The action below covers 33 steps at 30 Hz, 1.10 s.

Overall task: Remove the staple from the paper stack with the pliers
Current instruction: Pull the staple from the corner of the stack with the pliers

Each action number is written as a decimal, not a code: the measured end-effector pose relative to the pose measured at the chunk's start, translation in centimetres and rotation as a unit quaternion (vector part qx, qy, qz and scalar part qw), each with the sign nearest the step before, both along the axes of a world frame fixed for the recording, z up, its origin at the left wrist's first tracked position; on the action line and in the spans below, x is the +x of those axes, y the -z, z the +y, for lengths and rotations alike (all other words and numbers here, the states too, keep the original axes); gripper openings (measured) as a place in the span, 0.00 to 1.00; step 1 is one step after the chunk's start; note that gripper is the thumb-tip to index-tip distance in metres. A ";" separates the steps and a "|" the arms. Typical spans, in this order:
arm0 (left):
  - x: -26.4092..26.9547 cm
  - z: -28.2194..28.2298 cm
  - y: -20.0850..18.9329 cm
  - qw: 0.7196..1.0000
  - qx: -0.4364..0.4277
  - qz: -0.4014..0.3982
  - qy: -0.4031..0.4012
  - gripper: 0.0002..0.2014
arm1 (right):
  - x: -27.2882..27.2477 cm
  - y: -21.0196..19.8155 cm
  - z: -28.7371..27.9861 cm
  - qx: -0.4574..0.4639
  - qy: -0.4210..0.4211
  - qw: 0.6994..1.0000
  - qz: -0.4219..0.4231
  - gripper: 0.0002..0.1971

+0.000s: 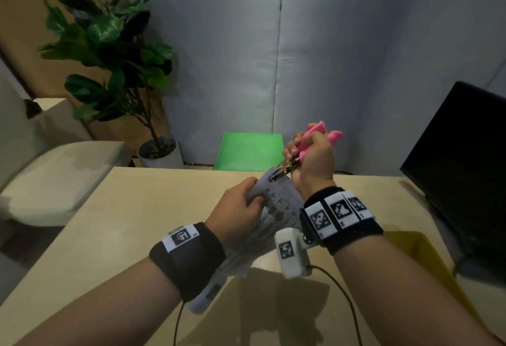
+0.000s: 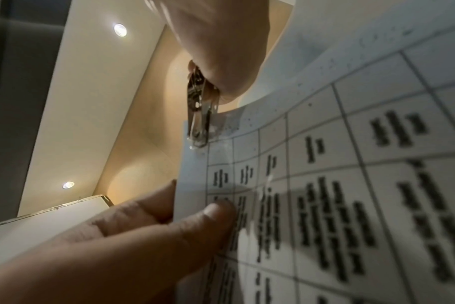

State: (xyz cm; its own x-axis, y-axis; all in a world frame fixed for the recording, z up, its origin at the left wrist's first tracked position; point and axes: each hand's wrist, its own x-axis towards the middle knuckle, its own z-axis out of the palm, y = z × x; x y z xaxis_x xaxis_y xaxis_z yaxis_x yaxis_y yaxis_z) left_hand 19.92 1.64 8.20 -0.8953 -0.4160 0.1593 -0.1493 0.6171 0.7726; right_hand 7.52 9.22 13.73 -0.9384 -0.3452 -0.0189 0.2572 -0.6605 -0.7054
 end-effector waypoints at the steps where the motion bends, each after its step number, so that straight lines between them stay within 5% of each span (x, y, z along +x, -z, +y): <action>1: 0.1 -0.1 0.5 1.000 0.008 -0.011 0.005 0.10 | 0.0 0.7 0.0 0.005 0.003 1.000 -0.009 0.13; 7: 0.4 -0.7 2.4 0.992 0.075 -0.096 0.029 0.12 | -0.2 4.6 -0.1 0.041 0.028 0.996 -0.073 0.13; 14: 0.2 -1.9 4.4 0.942 0.261 -0.211 0.019 0.06 | 0.0 8.2 -0.8 0.102 0.032 0.983 -0.149 0.12; 20: -0.4 -2.5 5.8 0.964 0.079 -0.248 0.055 0.17 | -0.7 10.8 -1.6 0.137 0.031 0.970 -0.201 0.21; 25: -0.7 -2.3 7.0 0.963 0.073 -0.255 0.051 0.19 | -1.3 13.0 -2.1 0.162 0.034 0.963 -0.215 0.36; 33: -1.5 -2.6 8.6 0.955 0.077 -0.283 0.045 0.19 | -2.1 15.4 -2.6 0.173 0.041 0.956 -0.234 0.22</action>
State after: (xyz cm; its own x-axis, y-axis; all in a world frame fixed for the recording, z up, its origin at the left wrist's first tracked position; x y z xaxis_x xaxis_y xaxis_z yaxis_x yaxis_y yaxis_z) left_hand 18.38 -1.00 -0.41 -0.8530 -0.3122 -0.4183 -0.5218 0.5323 0.6666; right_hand 5.37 6.60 -1.63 -0.8225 -0.1683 -0.5433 0.5560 -0.4391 -0.7057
